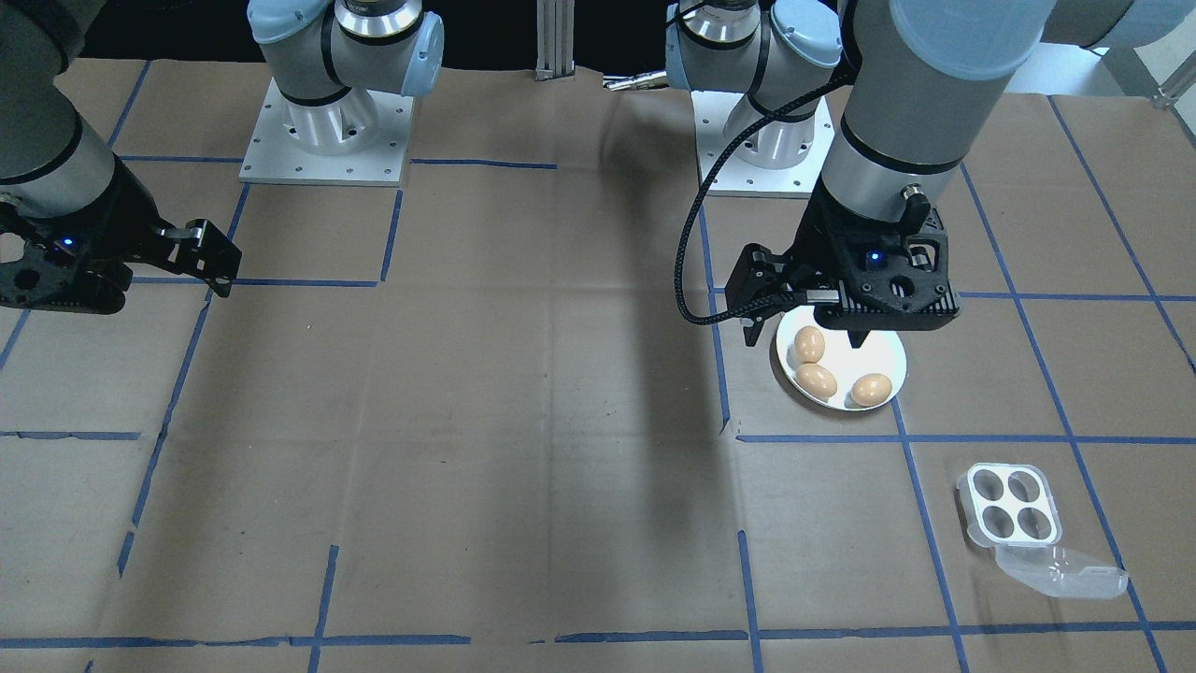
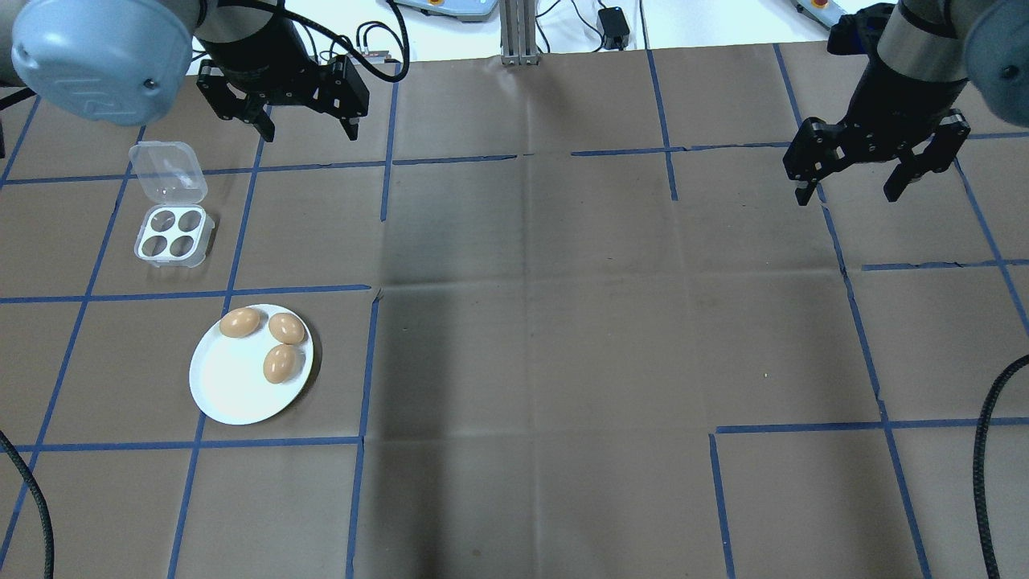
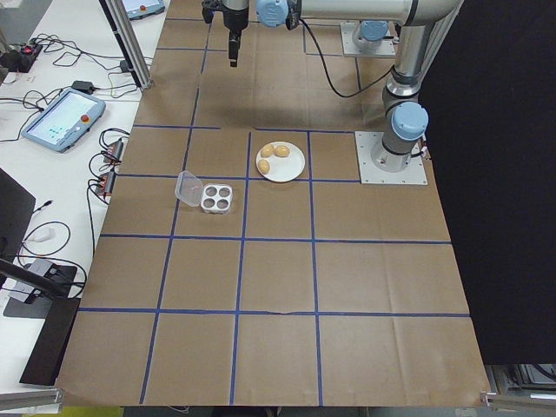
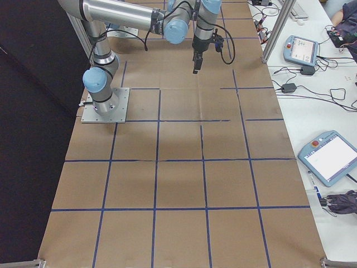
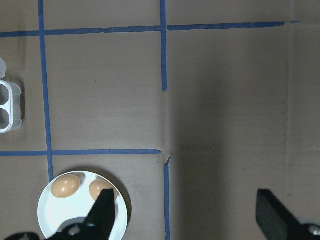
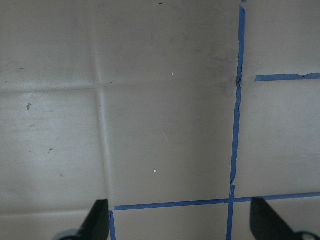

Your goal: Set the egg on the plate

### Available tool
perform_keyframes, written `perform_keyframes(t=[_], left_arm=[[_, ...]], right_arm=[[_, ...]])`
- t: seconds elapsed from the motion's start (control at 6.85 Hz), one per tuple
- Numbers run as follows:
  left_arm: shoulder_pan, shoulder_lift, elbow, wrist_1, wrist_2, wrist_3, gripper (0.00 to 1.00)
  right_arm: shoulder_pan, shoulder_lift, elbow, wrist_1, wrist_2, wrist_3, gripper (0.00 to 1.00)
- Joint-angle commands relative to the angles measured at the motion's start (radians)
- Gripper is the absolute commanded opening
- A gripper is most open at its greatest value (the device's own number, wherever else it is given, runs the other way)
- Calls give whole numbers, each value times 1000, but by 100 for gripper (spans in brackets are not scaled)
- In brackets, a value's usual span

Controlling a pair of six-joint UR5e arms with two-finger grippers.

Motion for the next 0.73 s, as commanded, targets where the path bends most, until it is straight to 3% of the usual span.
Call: perform_keyframes(t=[0.0, 0.15, 0.44, 0.58], left_arm=[[26, 105, -137, 60, -6, 13, 99], [62, 121, -170, 113, -20, 16, 99], [101, 114, -189, 128, -162, -1, 100], [99, 130, -199, 126, -155, 16, 100]], right_arm=[[0, 0, 0, 0, 0, 0, 100], [0, 0, 0, 0, 0, 0, 100], [0, 0, 0, 0, 0, 0, 100], [0, 0, 0, 0, 0, 0, 100]])
